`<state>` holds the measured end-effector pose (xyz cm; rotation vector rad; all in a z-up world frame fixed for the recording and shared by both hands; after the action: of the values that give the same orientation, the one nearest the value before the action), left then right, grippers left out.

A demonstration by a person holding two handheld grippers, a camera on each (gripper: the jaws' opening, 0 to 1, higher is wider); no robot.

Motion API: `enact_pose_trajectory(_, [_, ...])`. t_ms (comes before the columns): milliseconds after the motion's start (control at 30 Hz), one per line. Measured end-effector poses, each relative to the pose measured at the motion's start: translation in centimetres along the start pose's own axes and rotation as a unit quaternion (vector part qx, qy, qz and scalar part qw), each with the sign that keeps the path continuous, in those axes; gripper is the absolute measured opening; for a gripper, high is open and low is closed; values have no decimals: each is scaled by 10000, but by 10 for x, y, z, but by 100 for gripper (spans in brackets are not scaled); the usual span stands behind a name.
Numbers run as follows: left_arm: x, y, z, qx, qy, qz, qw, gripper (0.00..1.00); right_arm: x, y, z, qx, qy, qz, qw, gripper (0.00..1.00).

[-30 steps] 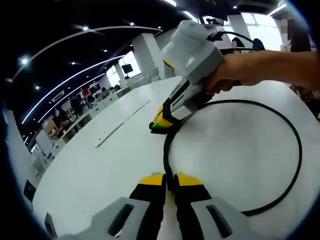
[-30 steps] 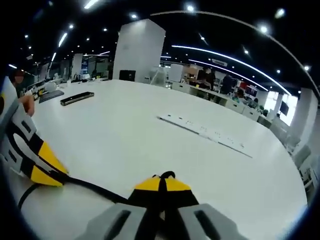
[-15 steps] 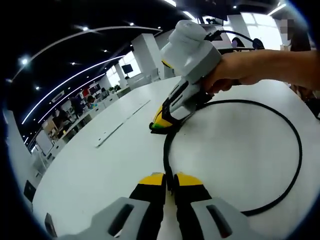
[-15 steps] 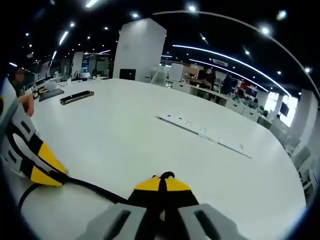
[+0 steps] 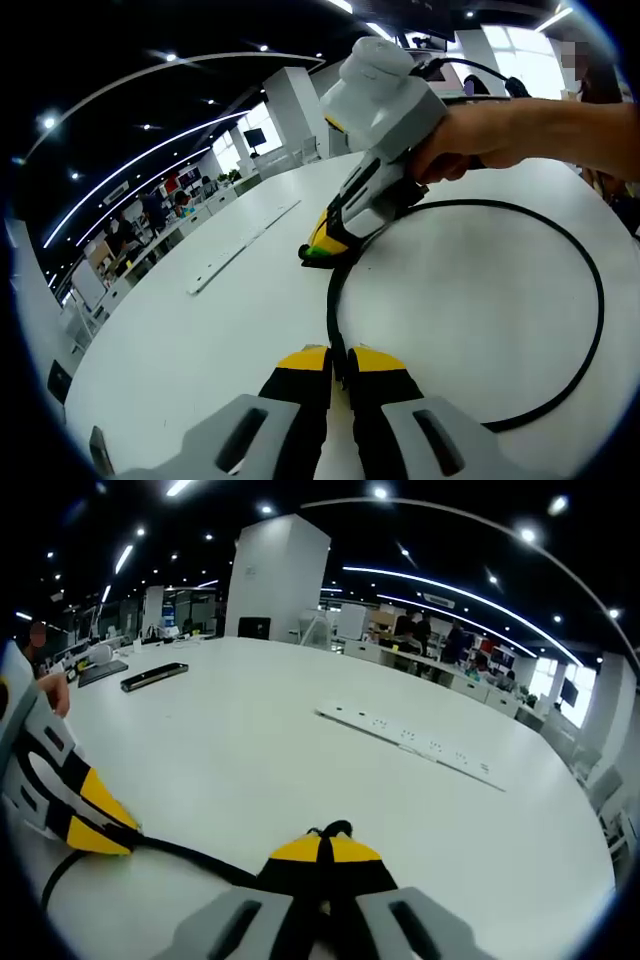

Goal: Find the charging cable on the desk, coil it up and secure with Velcro.

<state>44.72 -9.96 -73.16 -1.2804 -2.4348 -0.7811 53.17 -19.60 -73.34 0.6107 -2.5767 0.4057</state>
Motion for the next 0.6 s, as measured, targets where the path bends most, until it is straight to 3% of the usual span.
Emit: enact_pose_trajectory(600, [0, 0, 0, -21, -3, -7, 10000, 8, 1, 3, 5, -180, 8, -30, 9998, 2])
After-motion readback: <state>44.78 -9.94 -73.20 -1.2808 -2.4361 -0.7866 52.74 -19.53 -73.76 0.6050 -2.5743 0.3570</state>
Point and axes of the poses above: the point that each gripper's makers call its tool centre point, and the gripper's own axes: x roughly backward along the fingers, y roughly to its left, z roughly out of its underside, the point moved 1 cm from there along x, roughly backward along the fingers, and after that the axes turned 2 degrees about -y, right-handed, at the moved point
